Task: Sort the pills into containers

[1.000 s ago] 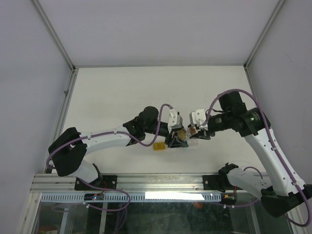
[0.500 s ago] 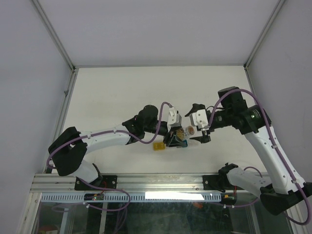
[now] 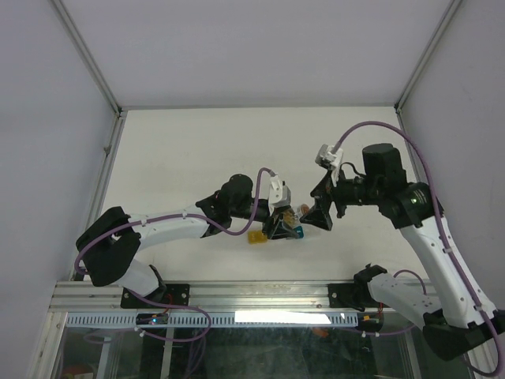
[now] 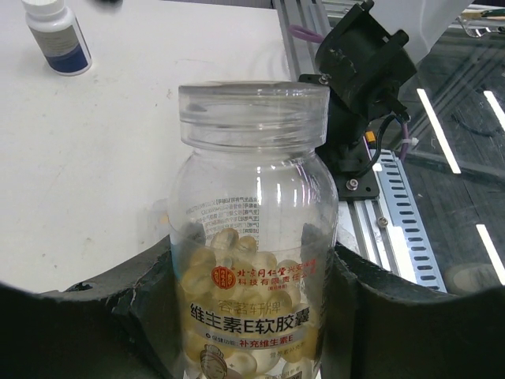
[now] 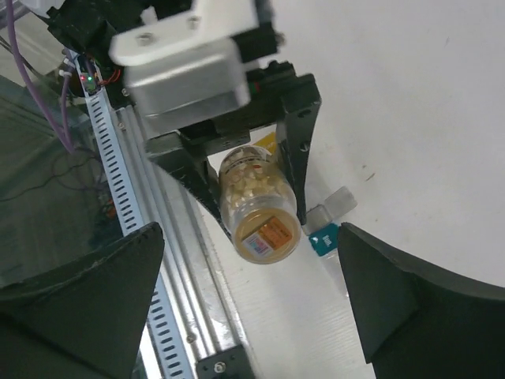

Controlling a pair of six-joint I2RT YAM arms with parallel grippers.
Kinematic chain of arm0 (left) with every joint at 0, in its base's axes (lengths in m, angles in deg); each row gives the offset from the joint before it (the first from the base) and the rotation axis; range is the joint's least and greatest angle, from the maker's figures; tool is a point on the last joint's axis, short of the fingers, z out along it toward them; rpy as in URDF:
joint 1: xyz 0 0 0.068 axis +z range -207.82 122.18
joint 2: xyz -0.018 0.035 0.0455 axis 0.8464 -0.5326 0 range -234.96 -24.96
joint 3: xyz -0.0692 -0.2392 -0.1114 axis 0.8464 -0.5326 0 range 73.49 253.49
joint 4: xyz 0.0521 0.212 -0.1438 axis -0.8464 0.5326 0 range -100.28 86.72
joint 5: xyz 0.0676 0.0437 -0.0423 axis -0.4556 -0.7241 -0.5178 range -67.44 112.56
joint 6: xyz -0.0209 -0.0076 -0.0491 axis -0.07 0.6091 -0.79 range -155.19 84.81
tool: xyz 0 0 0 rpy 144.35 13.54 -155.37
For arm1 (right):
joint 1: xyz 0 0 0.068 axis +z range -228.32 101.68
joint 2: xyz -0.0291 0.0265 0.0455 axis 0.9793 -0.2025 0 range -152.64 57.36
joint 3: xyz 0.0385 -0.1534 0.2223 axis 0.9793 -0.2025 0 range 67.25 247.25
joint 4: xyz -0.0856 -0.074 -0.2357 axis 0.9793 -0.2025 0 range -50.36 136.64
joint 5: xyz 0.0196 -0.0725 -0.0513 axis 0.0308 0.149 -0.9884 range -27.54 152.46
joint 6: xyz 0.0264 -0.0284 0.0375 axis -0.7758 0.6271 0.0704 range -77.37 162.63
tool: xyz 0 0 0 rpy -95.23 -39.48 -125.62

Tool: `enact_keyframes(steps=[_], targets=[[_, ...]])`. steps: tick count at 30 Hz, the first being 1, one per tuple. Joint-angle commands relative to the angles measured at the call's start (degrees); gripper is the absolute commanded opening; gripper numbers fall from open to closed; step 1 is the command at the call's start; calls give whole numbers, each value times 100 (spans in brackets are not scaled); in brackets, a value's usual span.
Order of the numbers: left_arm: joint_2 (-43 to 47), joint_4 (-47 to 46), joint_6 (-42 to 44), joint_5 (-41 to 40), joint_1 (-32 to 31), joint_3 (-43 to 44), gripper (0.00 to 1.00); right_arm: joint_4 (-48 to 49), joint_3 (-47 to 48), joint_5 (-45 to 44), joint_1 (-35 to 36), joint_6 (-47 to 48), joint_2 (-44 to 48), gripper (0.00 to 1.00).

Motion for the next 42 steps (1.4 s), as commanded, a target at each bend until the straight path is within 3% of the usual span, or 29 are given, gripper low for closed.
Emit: enact_keyframes(steps=[1, 6, 13, 18, 21, 24, 25, 27, 31, 37, 42], targets=[[284, -483, -89, -72, -17, 60, 0, 279, -114, -186, -37, -979, -429, 92], [319, -468, -76, -85, -17, 36, 0, 382, -183, -163, -41, -1120, -632, 85], [331, -405, -24, -121, -18, 55, 0, 192, -154, 17, -32, -1000, -670, 61], [314, -370, -12, -111, -17, 84, 0, 40, -89, 98, 4, -821, -659, 51], [304, -339, -23, -28, -17, 108, 0, -71, 1, 161, 107, -491, -692, 40], [266, -304, -30, 187, -15, 142, 0, -309, 184, 332, 232, 673, -710, 30], [238, -262, -34, 273, -17, 173, 0, -404, 222, 463, 236, 1325, -666, 30], [174, -163, -23, 457, -17, 232, 0, -935, 273, 959, 232, 3691, -540, 31], [117, -81, -12, 646, -21, 279, 0, -1858, 394, 822, 236, 7106, -554, 50], [153, 93, 30, 672, -9, 312, 0, -1858, 796, 687, 232, 7539, -1026, 49], [283, 32, 6, 624, 76, 173, 0, -1588, 787, 804, 236, 6983, -957, 50]])
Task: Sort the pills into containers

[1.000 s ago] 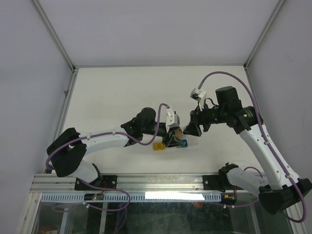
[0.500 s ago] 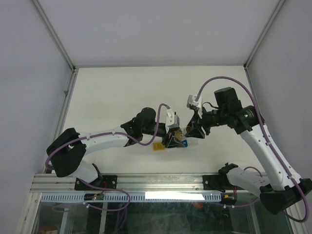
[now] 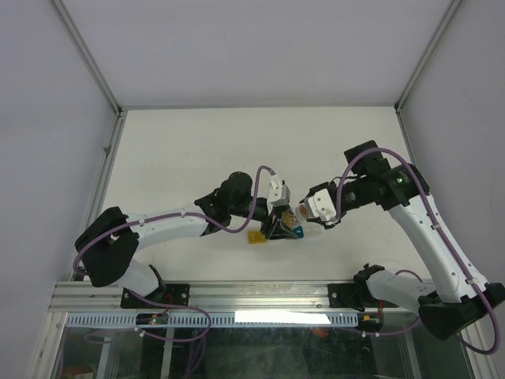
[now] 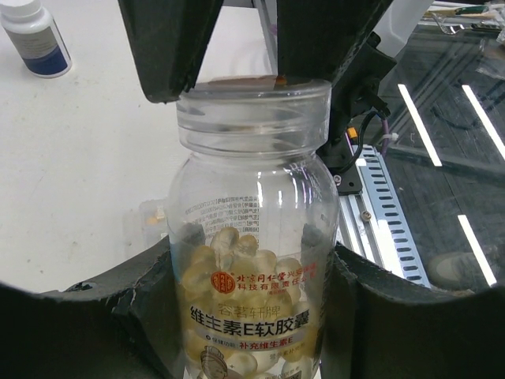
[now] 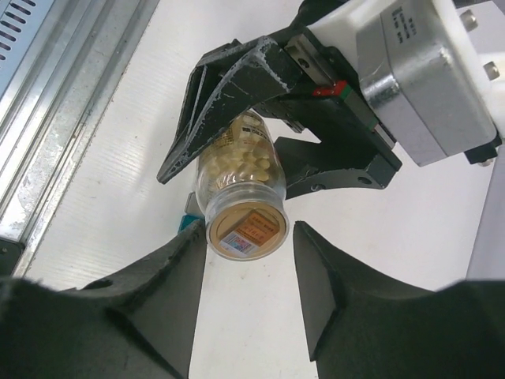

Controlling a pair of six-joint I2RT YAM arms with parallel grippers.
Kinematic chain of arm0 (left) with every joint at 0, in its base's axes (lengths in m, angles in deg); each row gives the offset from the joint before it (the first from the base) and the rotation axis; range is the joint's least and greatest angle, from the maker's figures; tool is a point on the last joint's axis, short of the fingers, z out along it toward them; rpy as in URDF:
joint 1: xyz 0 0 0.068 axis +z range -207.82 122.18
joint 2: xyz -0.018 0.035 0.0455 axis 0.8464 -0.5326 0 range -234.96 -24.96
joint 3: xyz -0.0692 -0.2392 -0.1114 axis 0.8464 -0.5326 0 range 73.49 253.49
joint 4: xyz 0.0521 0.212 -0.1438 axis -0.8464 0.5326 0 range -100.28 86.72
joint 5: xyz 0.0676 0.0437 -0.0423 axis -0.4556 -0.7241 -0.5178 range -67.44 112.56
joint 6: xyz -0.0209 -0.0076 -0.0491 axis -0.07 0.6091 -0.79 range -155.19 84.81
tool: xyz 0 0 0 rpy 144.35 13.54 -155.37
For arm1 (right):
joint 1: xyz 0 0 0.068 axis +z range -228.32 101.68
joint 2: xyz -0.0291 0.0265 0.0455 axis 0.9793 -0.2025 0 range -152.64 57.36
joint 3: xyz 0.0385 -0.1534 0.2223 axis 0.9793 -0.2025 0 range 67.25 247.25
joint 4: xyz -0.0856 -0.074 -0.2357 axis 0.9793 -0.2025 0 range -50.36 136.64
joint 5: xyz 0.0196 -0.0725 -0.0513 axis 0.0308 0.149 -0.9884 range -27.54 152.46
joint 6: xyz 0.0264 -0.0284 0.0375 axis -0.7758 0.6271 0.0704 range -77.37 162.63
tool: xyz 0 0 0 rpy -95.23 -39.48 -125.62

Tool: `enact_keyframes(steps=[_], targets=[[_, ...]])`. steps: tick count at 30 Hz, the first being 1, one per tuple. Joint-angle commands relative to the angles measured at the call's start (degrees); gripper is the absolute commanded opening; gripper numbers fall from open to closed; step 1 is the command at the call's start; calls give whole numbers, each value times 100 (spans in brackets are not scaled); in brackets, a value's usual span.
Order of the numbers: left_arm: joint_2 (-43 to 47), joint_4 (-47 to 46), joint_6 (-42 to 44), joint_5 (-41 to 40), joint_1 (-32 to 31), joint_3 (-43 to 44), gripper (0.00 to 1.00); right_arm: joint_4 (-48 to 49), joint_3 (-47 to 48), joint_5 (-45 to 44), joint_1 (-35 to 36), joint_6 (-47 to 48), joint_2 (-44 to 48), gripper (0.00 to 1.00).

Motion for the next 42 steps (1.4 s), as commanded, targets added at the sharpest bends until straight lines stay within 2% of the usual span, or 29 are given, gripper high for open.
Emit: enact_keyframes(steps=[1, 6, 9, 11, 13, 16, 19, 25, 28, 32, 37, 42], targets=[[257, -152, 10, 271, 42, 62, 0, 482, 244, 266, -8, -172, 122, 54], [283, -275, -36, 272, 61, 25, 0, 932, 164, 264, -16, -1384, 291, 73], [313, -315, -48, 250, 62, -8, 0, 1097, 124, 235, -43, -2311, 416, 78], [316, -331, -49, 197, 74, -67, 0, 1501, 23, 300, -64, -3488, 605, 79], [542, -354, -40, 108, 75, -135, 0, 2035, -148, 274, -60, -5142, 774, 85], [630, -384, -41, 12, 74, -221, 0, 2326, -412, 153, -70, -6598, 925, 88], [614, -409, -39, 8, 75, -199, 0, 2390, -603, 61, -235, -7285, 876, 90], [543, -405, -56, 35, 73, -100, 0, 2301, -697, 43, -261, -7533, 455, 90], [560, -407, -65, 3, 71, -108, 0, 2289, -689, -35, -236, -7545, 373, 87], [520, -407, -65, -33, 75, -102, 0, 2330, -702, -170, -167, -7587, 351, 79], [449, -401, -65, -51, 75, -50, 0, 2295, -656, -75, -130, -7495, 334, 61], [422, -339, -50, -22, 75, -22, 0, 2109, -620, 186, -53, -6928, 319, 34]])
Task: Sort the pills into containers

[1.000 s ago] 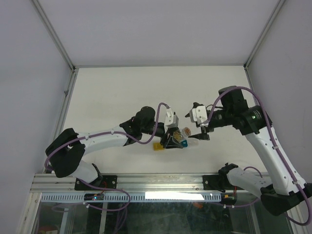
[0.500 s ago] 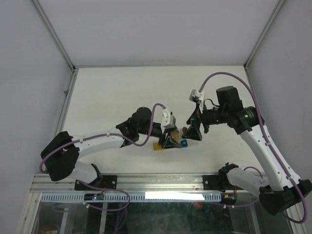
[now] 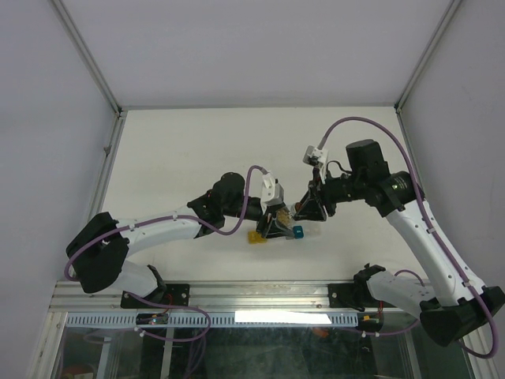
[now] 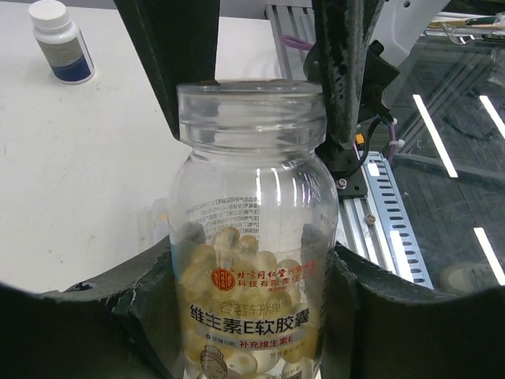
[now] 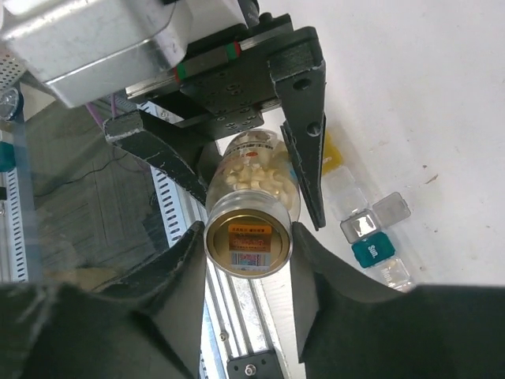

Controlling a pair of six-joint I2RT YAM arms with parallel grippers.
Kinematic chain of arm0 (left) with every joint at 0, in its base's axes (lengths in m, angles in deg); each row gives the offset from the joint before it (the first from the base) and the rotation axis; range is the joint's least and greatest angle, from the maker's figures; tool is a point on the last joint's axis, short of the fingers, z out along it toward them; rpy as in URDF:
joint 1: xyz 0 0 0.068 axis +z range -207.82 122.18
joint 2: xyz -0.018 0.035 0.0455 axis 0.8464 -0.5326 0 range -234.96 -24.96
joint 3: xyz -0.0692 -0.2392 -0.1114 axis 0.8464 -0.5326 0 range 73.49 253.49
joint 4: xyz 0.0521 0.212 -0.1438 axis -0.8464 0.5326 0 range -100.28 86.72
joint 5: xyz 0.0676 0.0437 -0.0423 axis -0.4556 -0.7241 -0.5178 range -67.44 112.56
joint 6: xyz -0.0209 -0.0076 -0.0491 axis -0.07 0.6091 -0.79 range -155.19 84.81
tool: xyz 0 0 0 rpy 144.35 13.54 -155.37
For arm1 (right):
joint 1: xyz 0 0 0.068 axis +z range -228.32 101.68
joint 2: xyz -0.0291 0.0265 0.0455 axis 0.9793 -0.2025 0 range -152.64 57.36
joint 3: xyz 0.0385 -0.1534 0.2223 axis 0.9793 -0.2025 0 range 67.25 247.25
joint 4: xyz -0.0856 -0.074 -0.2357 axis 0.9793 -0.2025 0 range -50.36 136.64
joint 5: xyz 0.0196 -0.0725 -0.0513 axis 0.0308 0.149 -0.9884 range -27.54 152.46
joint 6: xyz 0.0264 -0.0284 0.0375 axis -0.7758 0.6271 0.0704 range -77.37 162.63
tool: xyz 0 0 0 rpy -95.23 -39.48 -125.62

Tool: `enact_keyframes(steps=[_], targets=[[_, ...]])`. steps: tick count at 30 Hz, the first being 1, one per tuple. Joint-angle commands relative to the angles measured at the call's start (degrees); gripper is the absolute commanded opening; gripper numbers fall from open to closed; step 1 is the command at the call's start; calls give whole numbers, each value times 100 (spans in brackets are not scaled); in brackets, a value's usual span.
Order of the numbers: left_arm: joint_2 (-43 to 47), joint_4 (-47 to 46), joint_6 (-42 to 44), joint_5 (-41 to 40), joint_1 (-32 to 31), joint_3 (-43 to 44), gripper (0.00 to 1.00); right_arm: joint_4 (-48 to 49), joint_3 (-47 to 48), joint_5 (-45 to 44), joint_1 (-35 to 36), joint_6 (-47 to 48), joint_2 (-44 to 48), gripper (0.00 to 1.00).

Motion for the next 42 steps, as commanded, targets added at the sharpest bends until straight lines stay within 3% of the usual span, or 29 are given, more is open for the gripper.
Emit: enact_keyframes(steps=[1, 6, 8, 13, 19, 30, 38, 40, 42], targets=[[22, -250, -18, 168, -14, 212, 0, -70, 188, 251, 83, 658, 57, 30], [4, -87, 15, 485, -9, 262, 0, -554, 539, 495, 106, 2686, 153, 6], [4, -18, 39, 584, -5, 280, 0, -918, 684, 650, 106, 4076, 207, 1], [4, 137, 105, 802, -10, 281, 0, -1847, 954, 672, 105, 6996, 155, 0], [4, 256, 133, 1034, -6, 300, 0, -2860, 1407, 774, 106, 8551, -300, 0], [-134, 273, 142, 925, 36, 274, 0, -2882, 1872, 578, 98, 7824, -329, 0], [-78, 133, 85, 820, 81, 168, 0, -2883, 1606, 572, 96, 7469, -109, 0], [65, 169, 66, 680, 83, 107, 0, -2614, 1491, 534, 31, 6941, 30, 0], [267, 198, 52, 370, 101, -80, 0, -1579, 1026, 587, -149, 5775, 398, 0]])
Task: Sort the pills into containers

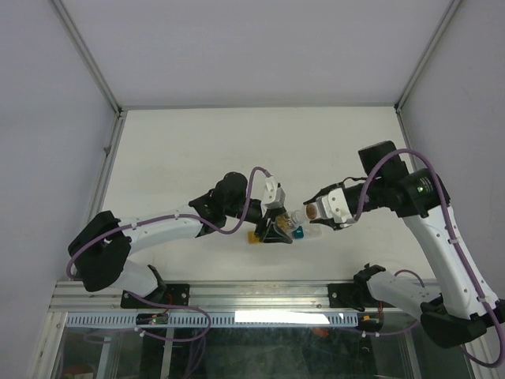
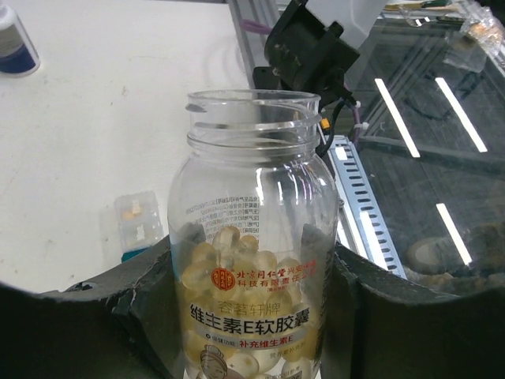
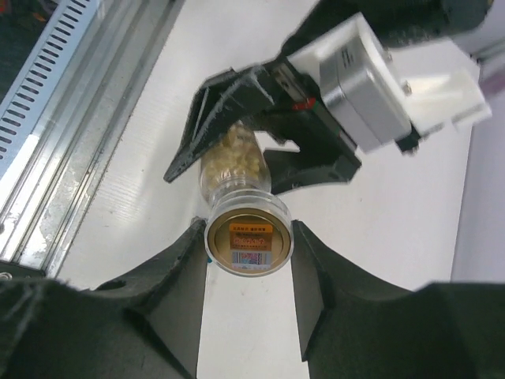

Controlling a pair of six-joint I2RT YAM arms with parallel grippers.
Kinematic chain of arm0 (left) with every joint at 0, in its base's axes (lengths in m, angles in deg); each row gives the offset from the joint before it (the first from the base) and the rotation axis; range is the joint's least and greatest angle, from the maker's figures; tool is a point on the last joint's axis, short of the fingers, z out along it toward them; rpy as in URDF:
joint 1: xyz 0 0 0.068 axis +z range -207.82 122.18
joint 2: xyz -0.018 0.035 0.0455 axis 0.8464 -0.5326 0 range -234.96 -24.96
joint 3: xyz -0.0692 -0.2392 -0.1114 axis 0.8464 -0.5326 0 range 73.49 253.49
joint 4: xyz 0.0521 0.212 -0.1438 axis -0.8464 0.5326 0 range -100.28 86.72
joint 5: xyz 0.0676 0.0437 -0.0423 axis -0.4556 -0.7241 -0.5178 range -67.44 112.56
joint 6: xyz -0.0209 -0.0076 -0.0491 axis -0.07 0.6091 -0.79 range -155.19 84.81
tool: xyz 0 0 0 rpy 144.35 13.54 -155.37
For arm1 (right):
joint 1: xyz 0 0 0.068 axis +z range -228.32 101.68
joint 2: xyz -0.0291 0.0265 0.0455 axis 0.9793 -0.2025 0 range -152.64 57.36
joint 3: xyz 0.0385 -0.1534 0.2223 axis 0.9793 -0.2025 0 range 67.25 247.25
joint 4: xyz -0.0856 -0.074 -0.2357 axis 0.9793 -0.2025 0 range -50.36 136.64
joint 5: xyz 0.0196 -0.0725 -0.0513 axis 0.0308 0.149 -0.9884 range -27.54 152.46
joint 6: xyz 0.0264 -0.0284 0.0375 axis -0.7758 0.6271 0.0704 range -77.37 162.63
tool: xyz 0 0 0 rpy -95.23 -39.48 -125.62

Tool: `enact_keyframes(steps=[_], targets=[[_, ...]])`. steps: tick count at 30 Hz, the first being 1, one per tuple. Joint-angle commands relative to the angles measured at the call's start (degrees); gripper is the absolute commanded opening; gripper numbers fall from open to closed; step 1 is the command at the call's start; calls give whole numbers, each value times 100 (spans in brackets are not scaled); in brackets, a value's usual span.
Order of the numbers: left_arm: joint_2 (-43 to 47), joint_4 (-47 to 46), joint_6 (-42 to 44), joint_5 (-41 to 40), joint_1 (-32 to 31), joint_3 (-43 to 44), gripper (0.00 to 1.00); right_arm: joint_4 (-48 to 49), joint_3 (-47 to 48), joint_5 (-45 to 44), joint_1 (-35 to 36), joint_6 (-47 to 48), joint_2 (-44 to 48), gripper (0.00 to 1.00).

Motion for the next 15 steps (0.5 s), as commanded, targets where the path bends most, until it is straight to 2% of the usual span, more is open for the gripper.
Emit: enact_keyframes(steps=[1, 4, 6, 8, 10, 15], targets=[[509, -84, -29, -492, 99, -339, 0, 1874, -853, 52, -318, -2311, 725, 0], [880, 88, -184, -1077, 119, -711, 0, 3929, -1978, -964, -614, -5203, 1307, 0], [1077, 248, -236, -1461, 120, -910, 0, 4682, -2581, -1880, -830, -6355, 1398, 0], [1167, 463, -184, -1680, 120, -1035, 0, 5013, -3002, -1996, -1246, -6678, 1349, 0], [1113, 743, -57, -1819, 97, -984, 0, 5151, -3172, -1750, -1596, -6931, 1125, 0], [632, 1821, 205, -2332, -74, -401, 0, 5127, -3040, -1931, -2050, -7006, 147, 1]])
